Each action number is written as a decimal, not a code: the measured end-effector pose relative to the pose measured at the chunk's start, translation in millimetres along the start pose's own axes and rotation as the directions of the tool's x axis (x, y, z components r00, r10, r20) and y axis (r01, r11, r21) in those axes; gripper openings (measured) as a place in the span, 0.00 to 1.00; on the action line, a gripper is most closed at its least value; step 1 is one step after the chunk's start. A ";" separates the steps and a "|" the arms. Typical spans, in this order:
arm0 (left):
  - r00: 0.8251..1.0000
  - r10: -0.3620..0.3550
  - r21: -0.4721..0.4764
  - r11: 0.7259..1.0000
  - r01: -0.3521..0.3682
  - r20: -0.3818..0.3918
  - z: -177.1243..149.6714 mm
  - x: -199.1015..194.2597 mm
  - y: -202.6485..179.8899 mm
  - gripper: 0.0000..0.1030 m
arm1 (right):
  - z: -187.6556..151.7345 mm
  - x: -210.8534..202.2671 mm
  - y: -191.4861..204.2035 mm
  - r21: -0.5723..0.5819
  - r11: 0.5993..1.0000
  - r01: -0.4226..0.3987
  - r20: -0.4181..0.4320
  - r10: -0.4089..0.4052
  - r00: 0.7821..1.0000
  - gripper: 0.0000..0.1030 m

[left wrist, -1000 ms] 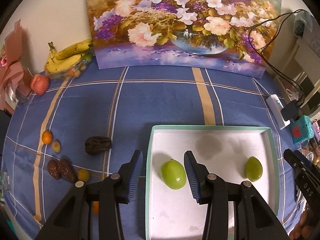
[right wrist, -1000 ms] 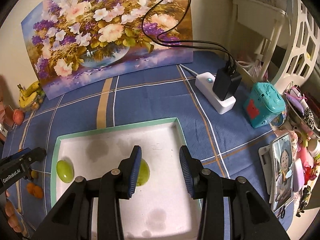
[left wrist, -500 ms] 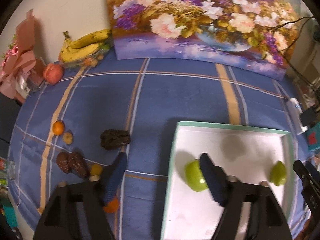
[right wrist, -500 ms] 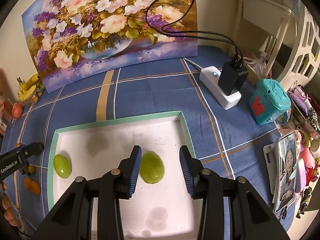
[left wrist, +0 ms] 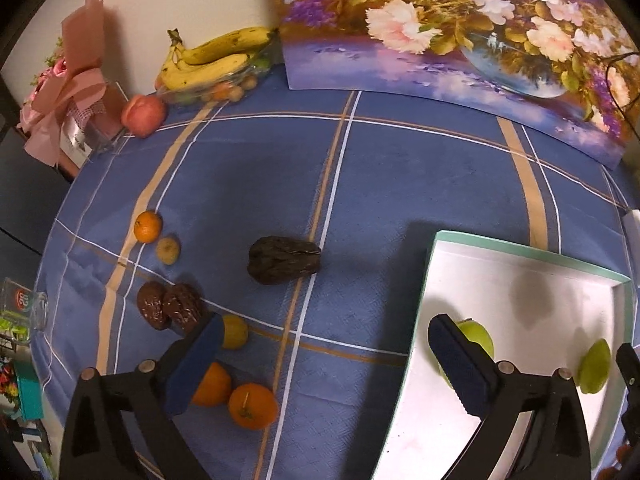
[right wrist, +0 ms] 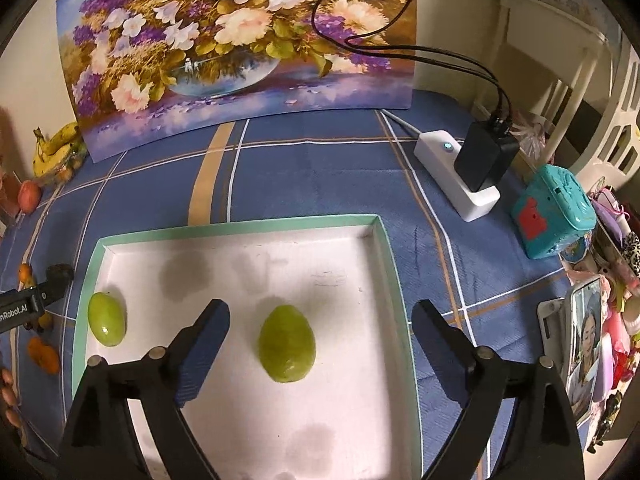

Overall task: Organize fruits
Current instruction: 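Move both open tools back toward the remaining fruit cluster, then grasp the large dark date with the right tool while the left tool grasps an orange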

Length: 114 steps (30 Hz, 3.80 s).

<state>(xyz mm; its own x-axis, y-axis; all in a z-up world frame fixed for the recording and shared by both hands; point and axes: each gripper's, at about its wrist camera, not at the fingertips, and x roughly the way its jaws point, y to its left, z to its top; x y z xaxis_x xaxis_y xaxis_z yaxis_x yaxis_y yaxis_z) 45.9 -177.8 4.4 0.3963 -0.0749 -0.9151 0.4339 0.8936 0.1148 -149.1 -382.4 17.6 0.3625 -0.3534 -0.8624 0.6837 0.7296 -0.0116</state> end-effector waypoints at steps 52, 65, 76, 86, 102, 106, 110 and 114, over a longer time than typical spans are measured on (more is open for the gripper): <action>0.991 -0.034 -0.101 0.994 0.047 0.126 14.6 -18.5 200.2 1.00 | -22.2 -47.5 139.0 -0.141 0.975 -0.173 0.135 0.192 0.972 0.90; 0.986 -0.116 -0.073 0.989 0.125 0.122 43.1 8.1 247.9 1.00 | 41.6 -59.5 247.9 -0.243 0.932 -0.268 -0.050 0.264 0.963 0.90; 0.990 -0.128 -0.030 0.991 0.130 0.063 60.3 44.9 238.5 1.00 | 69.3 -32.3 317.4 -0.334 0.914 -0.232 -0.197 0.173 0.965 0.89; 0.995 -0.095 -0.017 0.995 0.095 0.009 59.7 85.7 229.8 0.94 | 48.0 44.0 325.3 -0.290 0.931 -0.222 -0.335 0.118 0.935 0.84; 0.989 -0.145 -0.064 0.988 0.142 -0.041 57.3 114.9 223.8 0.51 | 24.4 93.9 333.6 -0.300 0.924 -0.237 -0.413 0.098 0.905 0.62; 0.986 -0.165 -0.070 0.984 0.162 -0.034 58.4 110.8 223.2 0.37 | 24.2 93.2 335.2 -0.315 0.919 -0.236 -0.409 0.093 0.908 0.58; 0.983 -0.179 -0.064 0.982 0.176 -0.037 58.5 109.1 221.6 0.37 | 23.9 88.9 333.2 -0.313 0.921 -0.231 -0.403 0.091 0.911 0.58; 0.981 -0.193 -0.060 0.980 0.192 -0.021 59.3 99.7 221.7 0.36 | 21.6 80.9 332.8 -0.305 0.927 -0.218 -0.395 0.085 0.915 0.58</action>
<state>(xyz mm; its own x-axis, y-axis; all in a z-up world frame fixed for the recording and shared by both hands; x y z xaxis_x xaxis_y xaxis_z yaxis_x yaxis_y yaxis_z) 229.6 -13.4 -38.5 0.2880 -0.2371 -0.9278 0.4522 0.8877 -0.0864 121.4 -180.8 -45.0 0.1392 -0.0301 -0.9898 0.3614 0.9321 0.0224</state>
